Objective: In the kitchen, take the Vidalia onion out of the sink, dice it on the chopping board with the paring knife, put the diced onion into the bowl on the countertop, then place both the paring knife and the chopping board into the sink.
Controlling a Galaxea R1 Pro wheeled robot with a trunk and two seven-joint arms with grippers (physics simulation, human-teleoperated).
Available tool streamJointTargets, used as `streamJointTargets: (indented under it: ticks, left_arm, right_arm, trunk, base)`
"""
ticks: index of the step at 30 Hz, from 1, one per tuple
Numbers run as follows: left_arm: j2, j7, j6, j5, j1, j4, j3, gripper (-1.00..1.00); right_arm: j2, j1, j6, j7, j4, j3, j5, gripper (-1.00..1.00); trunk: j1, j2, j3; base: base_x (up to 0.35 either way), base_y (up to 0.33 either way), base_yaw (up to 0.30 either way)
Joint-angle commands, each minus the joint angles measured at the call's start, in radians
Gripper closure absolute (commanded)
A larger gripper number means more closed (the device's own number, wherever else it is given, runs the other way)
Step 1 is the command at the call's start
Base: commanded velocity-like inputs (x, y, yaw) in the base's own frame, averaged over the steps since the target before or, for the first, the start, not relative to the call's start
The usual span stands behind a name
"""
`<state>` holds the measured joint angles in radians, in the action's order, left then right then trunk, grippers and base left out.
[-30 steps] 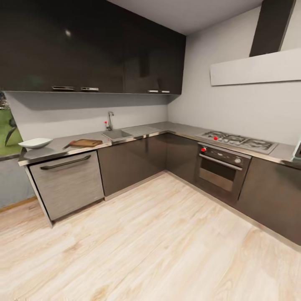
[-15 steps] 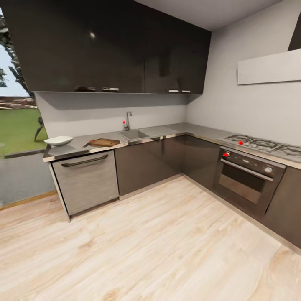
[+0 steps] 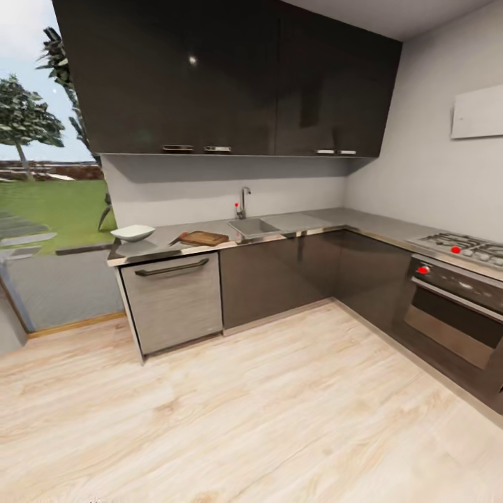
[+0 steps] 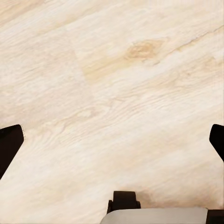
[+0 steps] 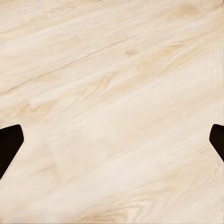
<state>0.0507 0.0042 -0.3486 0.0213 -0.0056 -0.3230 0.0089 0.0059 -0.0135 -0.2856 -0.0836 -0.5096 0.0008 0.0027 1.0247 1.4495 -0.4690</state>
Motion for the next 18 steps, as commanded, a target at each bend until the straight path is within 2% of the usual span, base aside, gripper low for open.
streamJointTargets:
  ticks: [1,18]
  left_arm:
    - [0.000,0.000,-0.003,0.002,-0.001,0.000,0.000,-1.00]
    - [0.000,0.000,-0.003,0.003,-0.001,0.000,0.000,-1.00]
  right_arm:
    - [0.000,0.000,-0.003,-0.004,0.000,0.000,0.000,-1.00]
    - [0.000,0.000,-0.003,-0.003,0.000,0.002,0.000,-1.00]
  trunk:
    - [0.000,0.001,-0.001]
    - [0.000,0.001,-0.001]
  base:
    - [0.160,0.000,0.261]
    - [0.160,0.000,0.261]
